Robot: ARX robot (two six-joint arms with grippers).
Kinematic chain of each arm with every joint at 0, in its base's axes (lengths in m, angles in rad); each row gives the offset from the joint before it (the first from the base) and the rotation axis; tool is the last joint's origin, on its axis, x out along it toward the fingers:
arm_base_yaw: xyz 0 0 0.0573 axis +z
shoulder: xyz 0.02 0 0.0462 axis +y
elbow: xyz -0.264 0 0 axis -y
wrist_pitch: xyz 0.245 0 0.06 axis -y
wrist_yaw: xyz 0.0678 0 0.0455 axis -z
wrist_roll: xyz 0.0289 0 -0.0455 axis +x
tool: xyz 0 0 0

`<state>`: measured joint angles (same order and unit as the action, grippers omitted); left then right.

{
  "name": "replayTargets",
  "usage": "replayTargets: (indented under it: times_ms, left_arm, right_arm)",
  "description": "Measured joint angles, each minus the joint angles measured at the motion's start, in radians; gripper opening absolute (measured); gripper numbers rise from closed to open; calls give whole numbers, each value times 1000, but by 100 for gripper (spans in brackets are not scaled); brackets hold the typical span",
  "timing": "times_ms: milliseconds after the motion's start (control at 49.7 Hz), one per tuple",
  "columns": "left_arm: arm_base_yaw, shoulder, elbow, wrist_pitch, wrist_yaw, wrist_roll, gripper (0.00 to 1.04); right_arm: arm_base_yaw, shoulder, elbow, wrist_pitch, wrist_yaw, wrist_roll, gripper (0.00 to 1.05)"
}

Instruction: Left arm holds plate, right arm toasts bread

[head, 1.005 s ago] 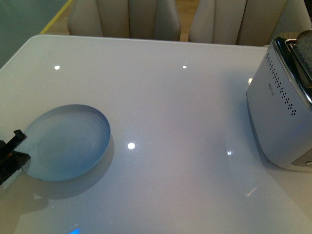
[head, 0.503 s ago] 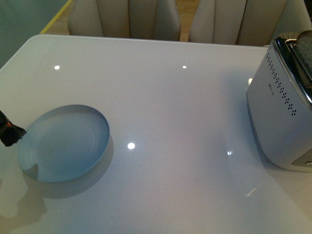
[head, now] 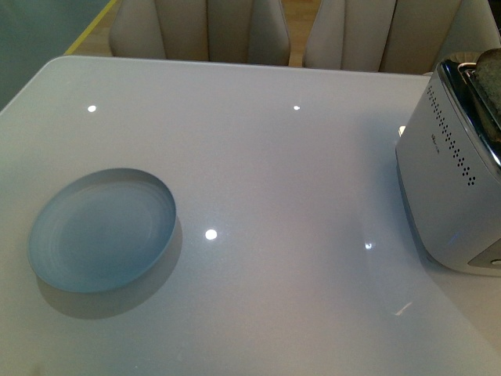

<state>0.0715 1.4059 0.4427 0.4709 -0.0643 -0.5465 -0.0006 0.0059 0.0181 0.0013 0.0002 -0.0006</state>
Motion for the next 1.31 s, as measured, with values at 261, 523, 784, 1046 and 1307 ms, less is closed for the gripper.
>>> replayTargets:
  times_ms: [261, 523, 784, 1046, 1307]
  left_arm:
    - [-224, -183, 45, -153, -209, -95, 97]
    - [-206, -257, -182, 415, -65, 434, 52]
    - [-146, -456, -317, 344, 0, 528, 3]
    - [-76, -591, -406, 307, 64, 532, 3]
    - [-75, -801, -429, 118, 64, 533, 3]
  right_arm:
    - [0, 0, 0, 0, 0, 0, 96]
    - [0, -1, 0, 0, 0, 0, 96]
    - [0, -1, 0, 0, 0, 0, 96]
    - [0, -1, 0, 0, 0, 0, 96]
    - [0, 0, 0, 0, 0, 0, 96]
